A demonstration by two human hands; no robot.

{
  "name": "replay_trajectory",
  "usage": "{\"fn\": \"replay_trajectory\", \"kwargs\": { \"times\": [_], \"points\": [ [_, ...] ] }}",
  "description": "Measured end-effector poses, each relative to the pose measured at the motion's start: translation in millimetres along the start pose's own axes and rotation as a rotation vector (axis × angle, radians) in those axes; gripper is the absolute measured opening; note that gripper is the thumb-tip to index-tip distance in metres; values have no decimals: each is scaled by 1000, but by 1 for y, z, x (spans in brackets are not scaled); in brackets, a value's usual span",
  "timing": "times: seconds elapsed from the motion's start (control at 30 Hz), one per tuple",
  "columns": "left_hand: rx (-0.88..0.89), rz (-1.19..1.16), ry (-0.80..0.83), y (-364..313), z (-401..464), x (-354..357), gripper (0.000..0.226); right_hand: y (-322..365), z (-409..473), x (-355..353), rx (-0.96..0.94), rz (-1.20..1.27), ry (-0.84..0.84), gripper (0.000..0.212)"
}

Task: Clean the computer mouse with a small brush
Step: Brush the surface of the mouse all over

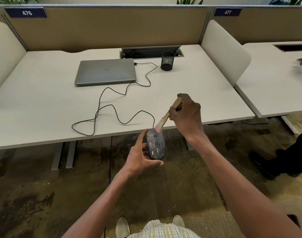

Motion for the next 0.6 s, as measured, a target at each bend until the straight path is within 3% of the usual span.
{"fn": "replay_trajectory", "kwargs": {
  "times": [0.2,0.6],
  "points": [
    [-12,5,-14,-2,-4,1,136,-6,-15,-6,-23,-82,-20,45],
    [-2,33,-16,-5,-4,-8,137,-17,-27,-14,-24,32,-93,44]
  ]
}}
Point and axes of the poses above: each hand's wrist, its own z-axis towards the middle knuckle, its own x-axis out of the palm, y = z × x, the point moved 4 cm from there along z, towards the middle knuckle, and after that the axes turned 3 degrees about -x, right-handed, at the moved point
